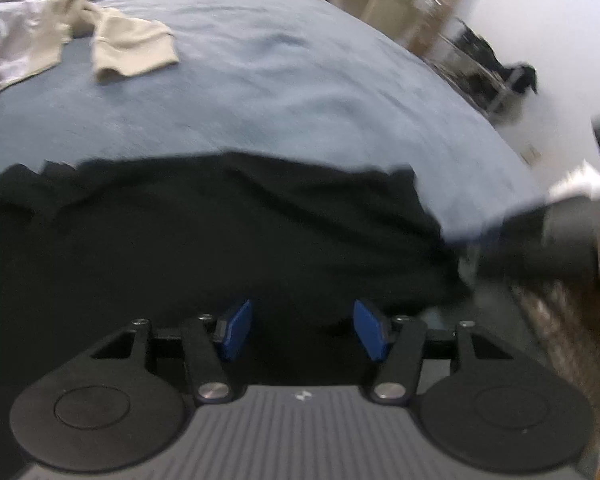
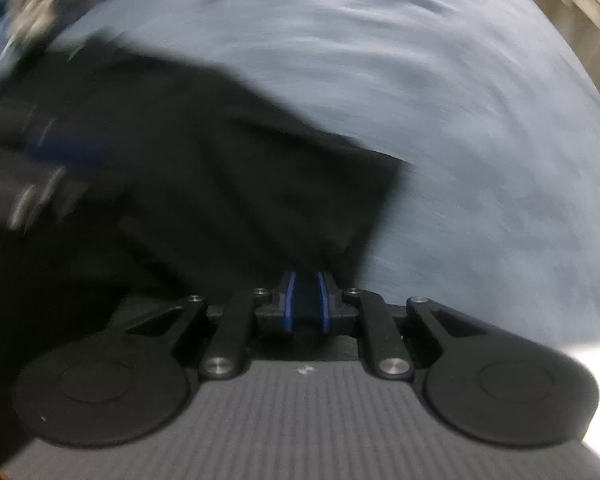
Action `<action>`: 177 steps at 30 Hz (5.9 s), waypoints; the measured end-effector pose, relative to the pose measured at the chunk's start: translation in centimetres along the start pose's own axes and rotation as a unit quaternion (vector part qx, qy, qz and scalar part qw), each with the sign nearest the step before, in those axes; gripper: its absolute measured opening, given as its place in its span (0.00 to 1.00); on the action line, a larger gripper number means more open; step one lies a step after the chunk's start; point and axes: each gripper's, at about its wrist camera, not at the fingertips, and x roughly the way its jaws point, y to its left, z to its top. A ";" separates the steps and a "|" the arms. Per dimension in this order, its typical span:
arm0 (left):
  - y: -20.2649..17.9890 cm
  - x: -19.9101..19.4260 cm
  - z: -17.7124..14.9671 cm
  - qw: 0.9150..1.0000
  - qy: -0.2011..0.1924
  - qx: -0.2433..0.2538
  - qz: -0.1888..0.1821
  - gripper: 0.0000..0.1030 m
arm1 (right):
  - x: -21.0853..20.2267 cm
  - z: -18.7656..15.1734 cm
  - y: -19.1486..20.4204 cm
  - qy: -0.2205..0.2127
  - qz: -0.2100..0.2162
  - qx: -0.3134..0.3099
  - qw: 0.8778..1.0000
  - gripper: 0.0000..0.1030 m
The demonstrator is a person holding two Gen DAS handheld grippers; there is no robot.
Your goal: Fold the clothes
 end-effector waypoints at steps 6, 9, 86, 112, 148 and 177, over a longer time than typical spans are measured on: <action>-1.7 0.4 -1.0 0.999 -0.010 0.030 0.010 0.58 | -1.4 3.0 -4.5 -0.050 0.009 0.129 0.990 0.30; -1.9 0.2 -1.2 0.999 -0.019 0.028 0.009 0.58 | 0.8 4.2 -5.9 -0.062 0.054 0.189 0.979 0.62; 39.4 -25.9 -25.0 0.886 -0.079 -0.406 0.209 0.05 | 4.4 18.3 70.7 0.072 0.256 -0.558 0.786 0.20; 21.4 -25.5 -14.2 0.954 -0.134 -0.124 0.237 0.04 | -8.2 19.0 45.4 -0.082 0.284 -0.430 0.853 0.03; 25.3 -21.8 -17.2 0.983 -0.049 -0.108 0.140 0.36 | -0.2 13.6 40.5 0.008 0.180 -0.505 0.844 0.21; 19.0 -17.7 -12.6 0.979 -0.036 0.003 0.202 0.43 | -8.6 5.8 24.0 -0.082 0.127 -0.108 0.983 0.40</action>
